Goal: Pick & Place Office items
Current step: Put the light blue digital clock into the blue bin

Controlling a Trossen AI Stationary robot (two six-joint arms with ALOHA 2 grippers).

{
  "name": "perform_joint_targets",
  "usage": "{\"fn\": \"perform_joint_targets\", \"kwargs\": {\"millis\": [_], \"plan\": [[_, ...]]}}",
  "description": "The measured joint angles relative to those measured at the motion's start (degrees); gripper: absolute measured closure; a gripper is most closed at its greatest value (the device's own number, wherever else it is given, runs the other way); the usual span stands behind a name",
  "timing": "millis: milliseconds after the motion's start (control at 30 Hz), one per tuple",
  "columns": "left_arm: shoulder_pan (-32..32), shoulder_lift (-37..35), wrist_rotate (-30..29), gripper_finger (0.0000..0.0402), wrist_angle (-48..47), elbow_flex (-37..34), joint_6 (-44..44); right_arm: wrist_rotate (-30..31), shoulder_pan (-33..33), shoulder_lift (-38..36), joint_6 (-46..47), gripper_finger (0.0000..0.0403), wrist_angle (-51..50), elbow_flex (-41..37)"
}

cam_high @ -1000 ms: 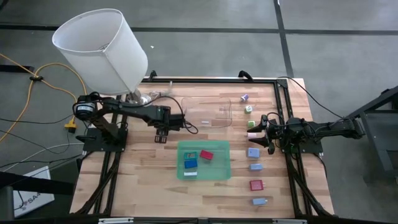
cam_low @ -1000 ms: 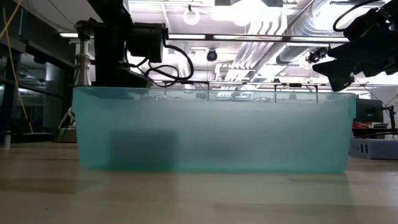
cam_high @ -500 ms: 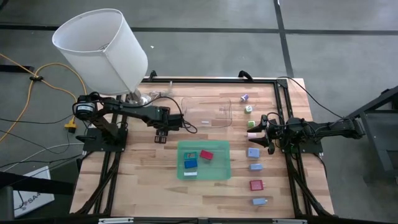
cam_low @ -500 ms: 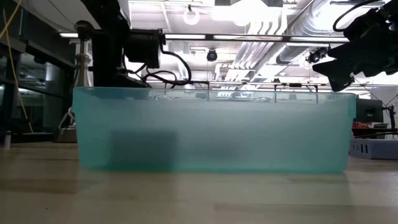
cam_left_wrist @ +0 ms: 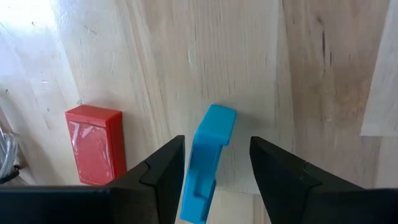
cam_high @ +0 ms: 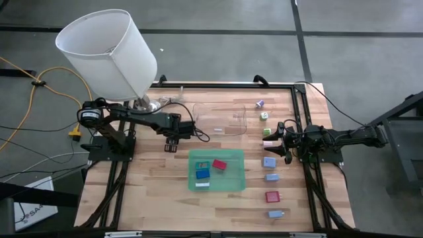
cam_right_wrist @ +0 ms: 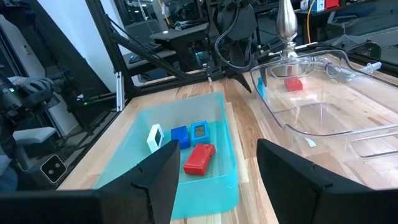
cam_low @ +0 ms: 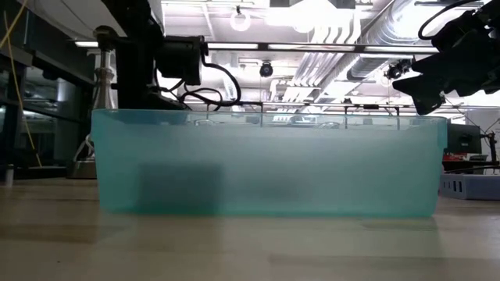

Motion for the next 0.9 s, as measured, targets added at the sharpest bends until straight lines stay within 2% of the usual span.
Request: {"fn": "perform_joint_targets", "kwargs": {"millis": [400, 900], "plan": [[0.0, 0.0, -0.02, 0.0292, -0.01, 0.0, 0.04, 0.0, 0.02, -0.02, 0.0, 0.0201, 0.0, 0.0], [0.0, 0.0, 0.0, 0.032, -0.02, 0.01, -0.03, 0.0, 0.02, -0.02, -0.02, 0.0201, 0.0, -0.02]]}}
